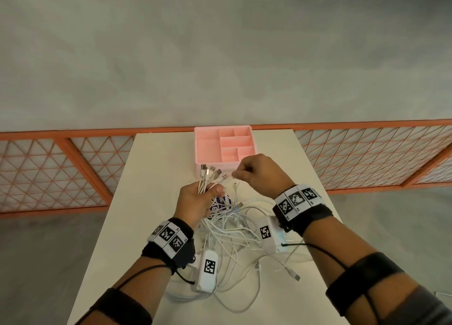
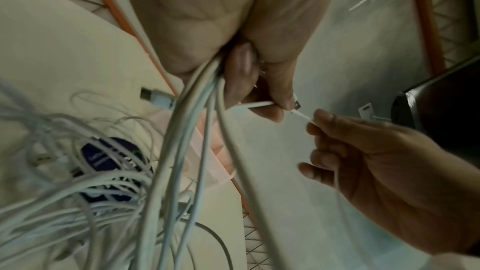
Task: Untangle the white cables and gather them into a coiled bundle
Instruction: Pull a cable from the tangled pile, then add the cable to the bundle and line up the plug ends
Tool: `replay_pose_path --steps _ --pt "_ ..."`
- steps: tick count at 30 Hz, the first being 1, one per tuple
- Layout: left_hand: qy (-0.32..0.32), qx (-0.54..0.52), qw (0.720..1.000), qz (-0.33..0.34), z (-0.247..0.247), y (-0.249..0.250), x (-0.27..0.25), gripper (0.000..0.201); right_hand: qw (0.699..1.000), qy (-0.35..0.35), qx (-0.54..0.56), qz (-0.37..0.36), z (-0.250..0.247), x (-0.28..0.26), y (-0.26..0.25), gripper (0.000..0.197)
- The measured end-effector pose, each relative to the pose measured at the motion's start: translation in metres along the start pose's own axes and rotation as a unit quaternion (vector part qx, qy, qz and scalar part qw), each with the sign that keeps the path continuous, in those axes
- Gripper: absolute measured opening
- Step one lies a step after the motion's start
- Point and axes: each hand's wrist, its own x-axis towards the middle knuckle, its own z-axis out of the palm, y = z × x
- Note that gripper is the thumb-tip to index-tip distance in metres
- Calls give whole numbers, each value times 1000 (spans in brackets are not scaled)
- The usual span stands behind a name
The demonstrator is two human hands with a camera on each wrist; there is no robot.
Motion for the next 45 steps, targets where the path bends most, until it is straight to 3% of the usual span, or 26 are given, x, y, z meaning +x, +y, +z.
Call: replay_pose_path --steps 3,7,12,15,18,20,23,25,28,32,34,35,37,39,41,43,45 --pt "6 -35 999 -14 -8 -6 2 11 999 9 26 19 -9 2 6 13" --pt "-4 -30 999 -23 -14 -10 3 18 989 125 66 53 -27 6 18 12" --pt "14 -23 999 -30 -8 -8 8 11 971 178 106 115 -34 4 49 13" --pt "37 -60 997 -30 -10 -9 8 20 927 247 192 208 -37 -4 80 10" --pt "55 -100 993 -23 -12 -9 9 29 849 317 287 309 -46 -25 117 19" --pt "68 -121 990 -24 -12 -6 10 33 808 311 325 382 -52 -44 145 19" --pt "77 -160 984 -29 -12 0 10 34 824 228 196 481 -47 -72 184 28" --pt "65 -187 980 -28 -10 6 8 33 852 143 40 502 -42 -91 208 32" --pt "49 -208 976 -27 -7 14 5 34 819 114 38 561 -31 -112 202 38" --pt "16 -260 965 -39 3 23 3 39 843 145 98 509 -22 -98 178 51" --pt "1 -278 960 -44 10 26 2 42 870 190 185 416 -18 -73 148 58" --pt "-5 -278 960 -43 14 27 1 41 898 174 224 335 -14 -61 124 52" --pt "-13 -272 962 -27 22 31 0 38 940 47 289 176 -3 -44 69 37" --pt "-14 -272 962 -8 29 36 -2 36 946 -94 302 74 14 -35 21 41" --pt "-13 -281 960 5 31 43 -2 35 945 -157 285 32 35 -30 -5 38" --pt "-7 -287 958 21 26 50 1 35 952 -169 254 32 54 -30 -9 23" --pt "7 -274 961 37 14 56 4 36 965 -153 207 43 63 -34 3 36"
